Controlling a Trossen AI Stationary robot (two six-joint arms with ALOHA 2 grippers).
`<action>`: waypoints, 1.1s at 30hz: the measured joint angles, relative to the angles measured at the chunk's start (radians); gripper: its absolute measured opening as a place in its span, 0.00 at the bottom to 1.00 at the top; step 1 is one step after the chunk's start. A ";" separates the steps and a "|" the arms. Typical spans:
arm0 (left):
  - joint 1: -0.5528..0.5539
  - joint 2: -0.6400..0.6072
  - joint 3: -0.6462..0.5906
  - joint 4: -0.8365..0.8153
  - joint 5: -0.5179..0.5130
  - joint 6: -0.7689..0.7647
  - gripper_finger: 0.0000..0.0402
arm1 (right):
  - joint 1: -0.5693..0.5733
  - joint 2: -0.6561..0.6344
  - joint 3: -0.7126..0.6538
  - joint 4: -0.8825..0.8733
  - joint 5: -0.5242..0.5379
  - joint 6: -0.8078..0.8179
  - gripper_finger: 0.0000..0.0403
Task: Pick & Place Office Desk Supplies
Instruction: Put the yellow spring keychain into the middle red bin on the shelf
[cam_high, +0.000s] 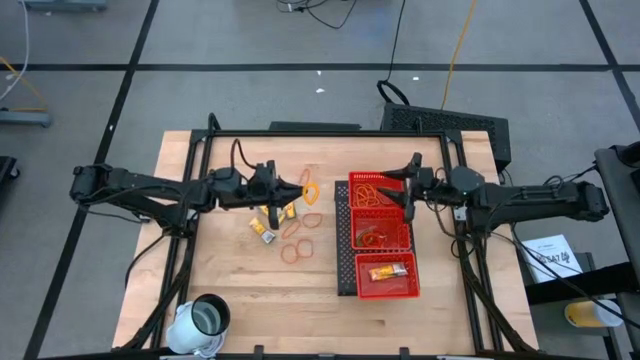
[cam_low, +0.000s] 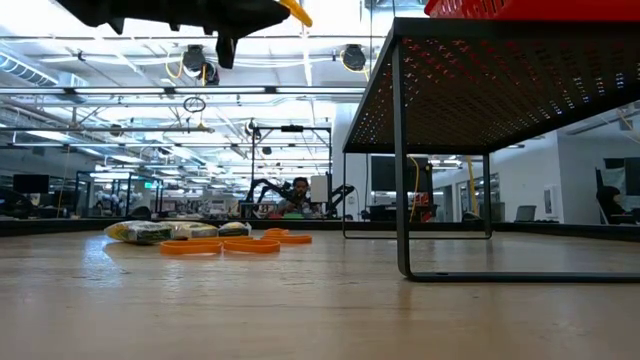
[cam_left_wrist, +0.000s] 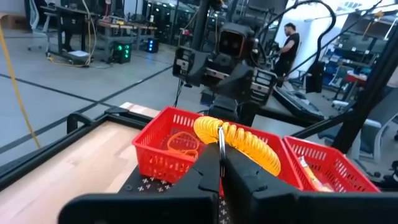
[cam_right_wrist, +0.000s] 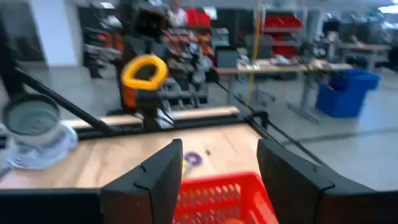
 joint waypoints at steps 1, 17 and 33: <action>0.000 0.000 0.000 0.006 0.000 -0.004 0.02 | 0.000 0.000 -0.012 0.032 -0.029 0.000 0.49; 0.000 0.137 0.107 0.074 0.011 0.018 0.02 | 0.008 0.140 -0.032 0.248 -0.141 0.027 0.49; -0.010 0.425 0.472 -0.121 0.187 0.224 0.01 | 0.040 0.299 -0.031 0.537 -0.246 0.150 0.49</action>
